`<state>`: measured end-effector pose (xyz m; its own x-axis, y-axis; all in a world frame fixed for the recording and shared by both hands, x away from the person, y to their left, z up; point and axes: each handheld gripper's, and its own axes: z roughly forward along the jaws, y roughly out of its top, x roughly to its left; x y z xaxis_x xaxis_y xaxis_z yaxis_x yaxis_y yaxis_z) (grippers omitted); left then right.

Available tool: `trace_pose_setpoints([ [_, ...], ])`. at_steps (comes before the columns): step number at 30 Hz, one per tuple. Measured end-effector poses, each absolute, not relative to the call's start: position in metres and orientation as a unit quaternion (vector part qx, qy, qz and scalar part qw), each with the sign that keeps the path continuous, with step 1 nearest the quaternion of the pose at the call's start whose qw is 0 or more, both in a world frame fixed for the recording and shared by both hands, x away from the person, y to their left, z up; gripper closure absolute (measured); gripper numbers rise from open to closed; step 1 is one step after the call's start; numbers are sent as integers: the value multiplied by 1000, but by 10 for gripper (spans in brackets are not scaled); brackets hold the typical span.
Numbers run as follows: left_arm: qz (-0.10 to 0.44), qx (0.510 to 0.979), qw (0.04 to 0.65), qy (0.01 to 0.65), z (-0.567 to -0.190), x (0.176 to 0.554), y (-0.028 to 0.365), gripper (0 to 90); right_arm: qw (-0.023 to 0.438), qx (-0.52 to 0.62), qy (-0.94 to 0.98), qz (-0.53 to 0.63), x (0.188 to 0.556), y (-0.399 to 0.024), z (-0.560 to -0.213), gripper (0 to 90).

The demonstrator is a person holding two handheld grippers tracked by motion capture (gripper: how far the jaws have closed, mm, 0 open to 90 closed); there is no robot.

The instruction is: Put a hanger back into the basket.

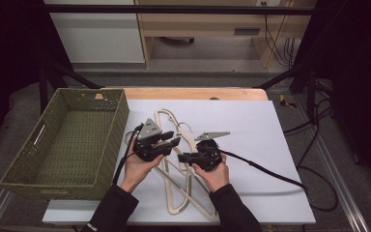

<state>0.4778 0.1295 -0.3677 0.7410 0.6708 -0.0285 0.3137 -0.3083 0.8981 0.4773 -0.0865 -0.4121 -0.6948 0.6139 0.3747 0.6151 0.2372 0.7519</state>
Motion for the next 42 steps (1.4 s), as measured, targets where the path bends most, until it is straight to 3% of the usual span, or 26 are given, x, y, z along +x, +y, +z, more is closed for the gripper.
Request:
trace_pose_setpoints([
  [2,197,785,498,311,-363,473,137,412,6,-388,-784,-485,476,-88,-409,868],
  [3,199,784,499,311,-360,471,141,412,4,-385,-785,-485,475,-88,-408,868],
  [8,182,790,504,296,-351,460,158,231,-4,-379,-792,-479,466,-95,-399,869],
  [14,174,811,488,271,-350,450,167,170,-23,-335,-807,-486,455,-112,-381,869],
  [21,165,829,470,253,-357,446,166,164,-14,-288,-820,-495,447,-126,-368,869],
  [27,149,843,463,230,-362,447,156,216,1,-247,-836,-490,440,-130,-365,869],
  [32,124,867,439,198,-370,447,141,338,11,-222,-845,-486,433,-131,-365,869],
  [35,118,875,431,186,-372,447,138,461,17,-215,-850,-481,432,-131,-366,869],
  [36,116,877,430,181,-373,446,136,461,17,-215,-850,-481,432,-131,-366,869],
  [37,113,881,426,174,-374,445,135,538,20,-210,-853,-477,432,-130,-367,869],
  [38,112,882,426,167,-375,444,134,538,20,-210,-853,-477,432,-130,-367,869],
  [40,109,886,422,157,-375,442,132,655,23,-209,-856,-472,432,-129,-368,869],
  [42,110,891,413,152,-376,441,130,678,23,-208,-857,-470,433,-129,-369,869],
])
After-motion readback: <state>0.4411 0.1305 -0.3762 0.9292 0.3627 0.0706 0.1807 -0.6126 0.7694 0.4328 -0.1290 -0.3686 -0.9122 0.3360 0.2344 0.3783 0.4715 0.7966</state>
